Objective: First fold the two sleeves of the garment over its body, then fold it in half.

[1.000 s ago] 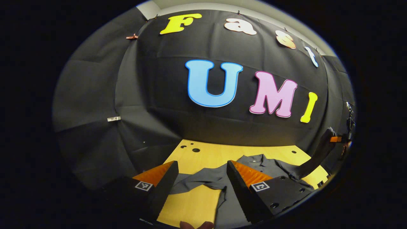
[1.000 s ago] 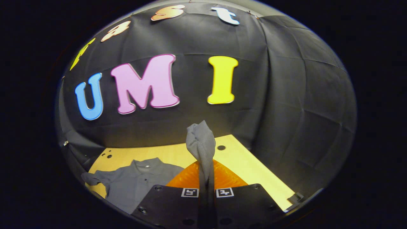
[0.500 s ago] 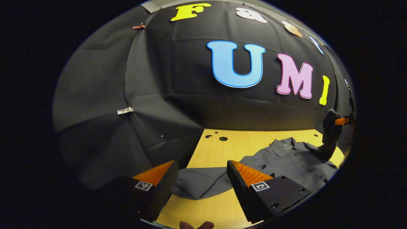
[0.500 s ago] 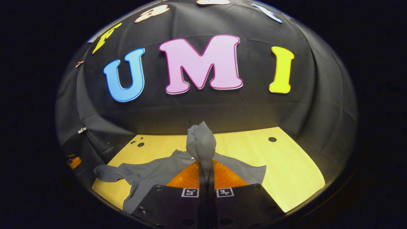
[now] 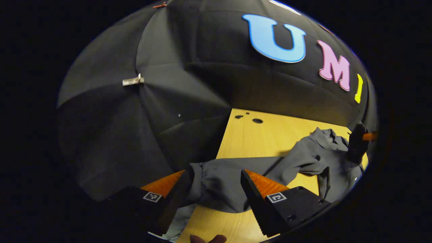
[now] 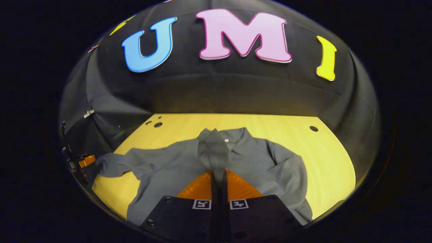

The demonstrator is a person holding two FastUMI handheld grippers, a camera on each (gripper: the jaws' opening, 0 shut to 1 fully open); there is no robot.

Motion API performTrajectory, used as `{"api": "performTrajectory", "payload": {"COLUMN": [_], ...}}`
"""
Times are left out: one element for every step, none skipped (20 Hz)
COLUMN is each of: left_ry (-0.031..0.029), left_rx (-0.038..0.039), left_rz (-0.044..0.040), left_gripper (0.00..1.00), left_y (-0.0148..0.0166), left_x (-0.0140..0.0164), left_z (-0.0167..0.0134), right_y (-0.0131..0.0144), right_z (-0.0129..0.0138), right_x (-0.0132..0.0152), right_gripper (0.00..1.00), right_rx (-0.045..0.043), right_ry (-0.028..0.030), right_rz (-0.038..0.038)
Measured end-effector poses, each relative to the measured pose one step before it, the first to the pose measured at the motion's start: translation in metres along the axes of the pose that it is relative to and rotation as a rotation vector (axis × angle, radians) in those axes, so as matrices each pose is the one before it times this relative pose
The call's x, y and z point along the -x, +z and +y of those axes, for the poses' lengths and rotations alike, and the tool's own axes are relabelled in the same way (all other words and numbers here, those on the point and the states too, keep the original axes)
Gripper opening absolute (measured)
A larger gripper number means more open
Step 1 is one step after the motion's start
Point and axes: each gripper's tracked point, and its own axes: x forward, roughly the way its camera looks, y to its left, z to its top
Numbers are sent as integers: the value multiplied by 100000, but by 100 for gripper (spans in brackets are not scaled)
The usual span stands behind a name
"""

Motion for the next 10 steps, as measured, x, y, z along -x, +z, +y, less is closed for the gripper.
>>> {"api": "performTrajectory", "payload": {"left_ry": [835, 644, 579, 808, -29, 267, 43, 284, -65, -17], "left_rx": [1648, 1514, 1954, 1695, 558, -676, -737, -549, -540, -262], "left_rz": [2109, 2020, 2444, 2259, 2568, 1731, 1026, 826, 1763, 1273], "left_gripper": [96, 97, 97, 96, 96, 97, 97, 96, 96, 96], "left_y": [-631, -660, -610, -571, -409, -648, -130, -214, -277, -241], "left_x": [-706, -780, -652, -487, -492, -272, -234, -179, -492, -339], "left_z": [389, 414, 317, 243, 64, 91, -104, 42, 4, -7], "right_y": [-801, -764, -735, -926, -802, -609, -486, -420, -438, -389], "right_z": [537, 571, 571, 507, 278, 175, 196, 332, 564, 395], "right_x": [-576, -573, -433, -535, -461, -301, -299, -181, -306, -184], "right_gripper": [5, 5, 5, 5, 5, 5, 5, 5, 5, 5], "right_rx": [-229, -463, -266, -31, 410, 297, -516, -1040, -1356, -544], "right_ry": [328, 498, 889, 806, 125, -243, 36, 460, 1193, 1354], "right_rz": [2047, 1772, 1914, 2381, 2358, 1732, 1341, 1141, 1387, 1414]}}
